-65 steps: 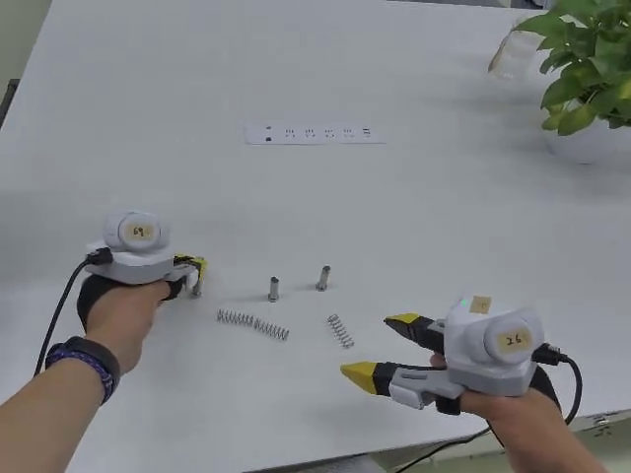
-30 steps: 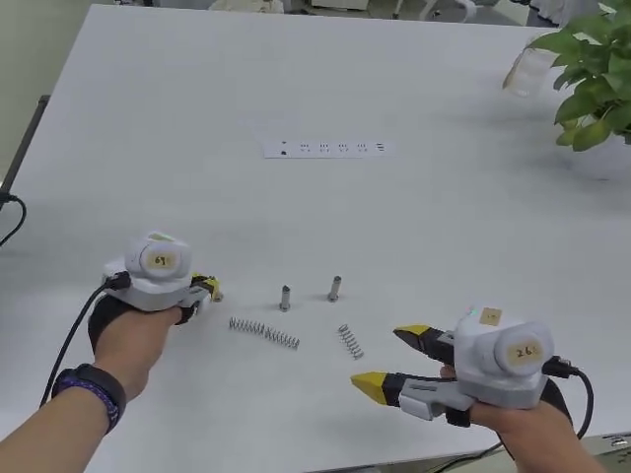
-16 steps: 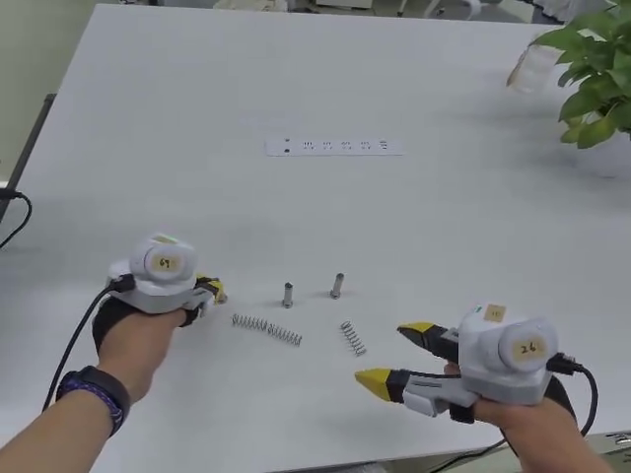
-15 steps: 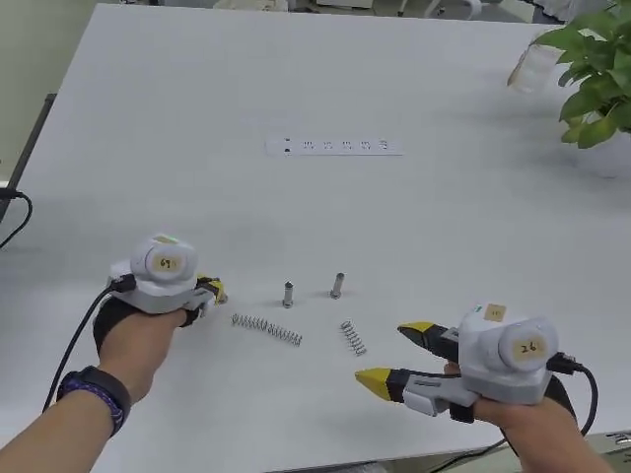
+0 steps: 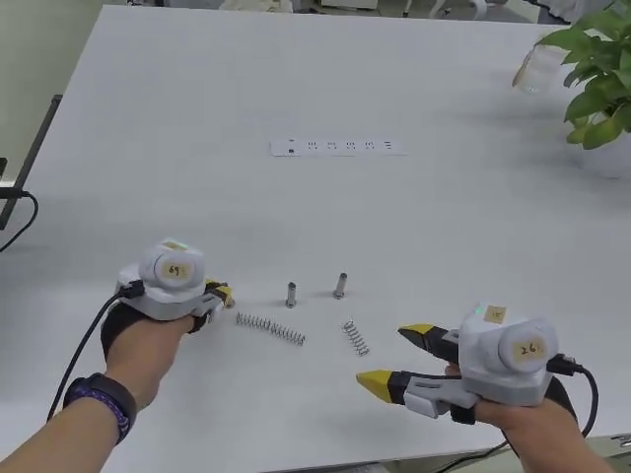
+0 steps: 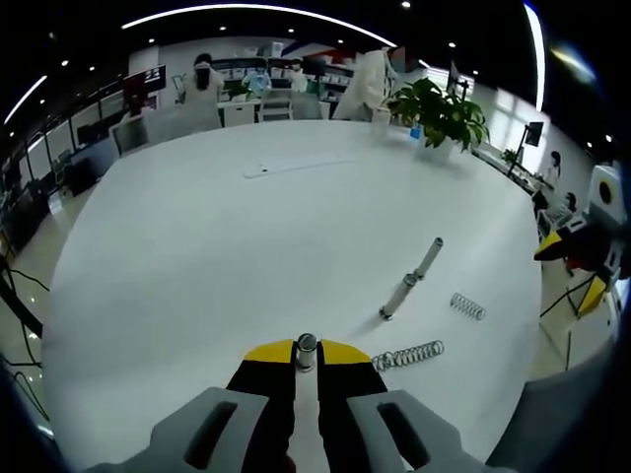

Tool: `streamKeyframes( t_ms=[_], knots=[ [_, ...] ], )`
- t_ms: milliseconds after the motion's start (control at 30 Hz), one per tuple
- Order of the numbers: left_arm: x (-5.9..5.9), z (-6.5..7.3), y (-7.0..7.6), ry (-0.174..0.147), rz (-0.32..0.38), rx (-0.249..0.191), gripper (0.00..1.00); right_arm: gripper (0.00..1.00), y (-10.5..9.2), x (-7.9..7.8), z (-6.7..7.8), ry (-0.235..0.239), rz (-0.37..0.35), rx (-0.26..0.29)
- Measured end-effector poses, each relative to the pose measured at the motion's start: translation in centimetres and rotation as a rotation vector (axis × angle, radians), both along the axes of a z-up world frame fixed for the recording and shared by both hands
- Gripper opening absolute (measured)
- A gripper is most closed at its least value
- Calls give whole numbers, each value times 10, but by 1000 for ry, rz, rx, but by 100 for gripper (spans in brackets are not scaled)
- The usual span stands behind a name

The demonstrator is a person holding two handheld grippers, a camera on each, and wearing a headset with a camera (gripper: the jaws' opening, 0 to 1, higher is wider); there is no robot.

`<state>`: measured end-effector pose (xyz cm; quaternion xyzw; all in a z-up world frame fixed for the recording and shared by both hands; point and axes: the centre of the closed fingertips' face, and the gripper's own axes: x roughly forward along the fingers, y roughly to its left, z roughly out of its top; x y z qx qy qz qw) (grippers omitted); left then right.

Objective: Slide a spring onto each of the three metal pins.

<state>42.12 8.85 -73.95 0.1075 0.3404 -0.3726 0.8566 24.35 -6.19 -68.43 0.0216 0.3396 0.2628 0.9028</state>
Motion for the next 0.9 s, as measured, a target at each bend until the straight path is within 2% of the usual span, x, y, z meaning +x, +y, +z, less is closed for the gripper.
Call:
streamKeyframes(
  t_ms=[300,700,733,900],
  knots=[
    [-4,1,-2,-16,-21,14,0,55,-1,-1,0,1,-2,-2],
    [-2,-3,-4,-43,-35,30,0,55,0,-1,-2,6,0,2],
    [-2,-4,-3,-41,-39,41,0,55,0,0,-1,4,0,2],
    [-3,-7,-3,-42,-41,41,0,55,-1,1,1,0,-3,2]
  ],
)
